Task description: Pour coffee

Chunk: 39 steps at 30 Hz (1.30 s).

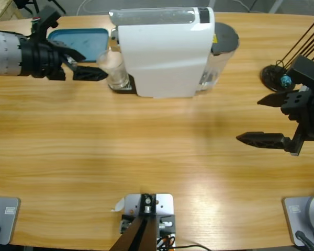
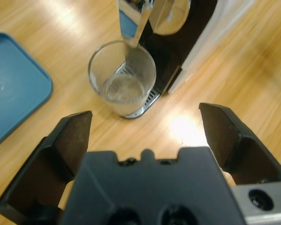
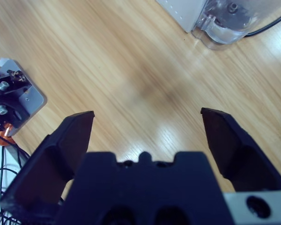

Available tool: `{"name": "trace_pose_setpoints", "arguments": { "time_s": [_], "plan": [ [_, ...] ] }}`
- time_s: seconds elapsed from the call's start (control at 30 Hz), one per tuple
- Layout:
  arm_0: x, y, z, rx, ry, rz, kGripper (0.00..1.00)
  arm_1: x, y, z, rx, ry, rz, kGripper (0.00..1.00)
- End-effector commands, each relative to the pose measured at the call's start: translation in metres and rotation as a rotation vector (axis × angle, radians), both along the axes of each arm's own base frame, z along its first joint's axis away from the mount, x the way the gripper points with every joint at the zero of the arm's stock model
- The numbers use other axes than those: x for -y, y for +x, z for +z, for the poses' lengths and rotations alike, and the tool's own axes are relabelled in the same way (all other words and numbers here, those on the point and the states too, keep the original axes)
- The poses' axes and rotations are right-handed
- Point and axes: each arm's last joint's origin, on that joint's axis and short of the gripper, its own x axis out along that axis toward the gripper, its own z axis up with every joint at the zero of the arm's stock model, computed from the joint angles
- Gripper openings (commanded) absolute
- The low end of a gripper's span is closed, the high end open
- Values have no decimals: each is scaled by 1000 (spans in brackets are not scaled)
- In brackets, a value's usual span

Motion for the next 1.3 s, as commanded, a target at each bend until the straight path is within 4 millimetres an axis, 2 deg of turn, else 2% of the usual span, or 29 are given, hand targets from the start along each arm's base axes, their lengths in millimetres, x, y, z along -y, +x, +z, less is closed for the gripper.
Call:
{"name": "trace_pose_setpoints", "arguments": {
  "time_s": [0.03,0.43,0.63,0.8,0.93,1.07,1.3],
  "plan": [
    [18,14,-37,-63,28,-37,982,-3,0,-12,-33,-13,18,1000],
    [30,29,-48,-68,41,-27,982,-4,0,-14,-32,-13,21,1000],
    [29,41,-46,-52,36,1,982,-5,1,-15,-35,-16,21,1000],
    [31,48,-56,-73,51,7,982,-5,1,-15,-37,-17,21,1000],
    [31,53,-63,-87,62,17,930,-6,2,-15,-39,-18,21,1000],
    [28,60,-61,-79,56,31,884,-6,2,-16,-42,-21,22,1000],
    [32,69,-60,-84,33,20,881,-7,3,-16,-43,-22,22,1000]
  ]
}}
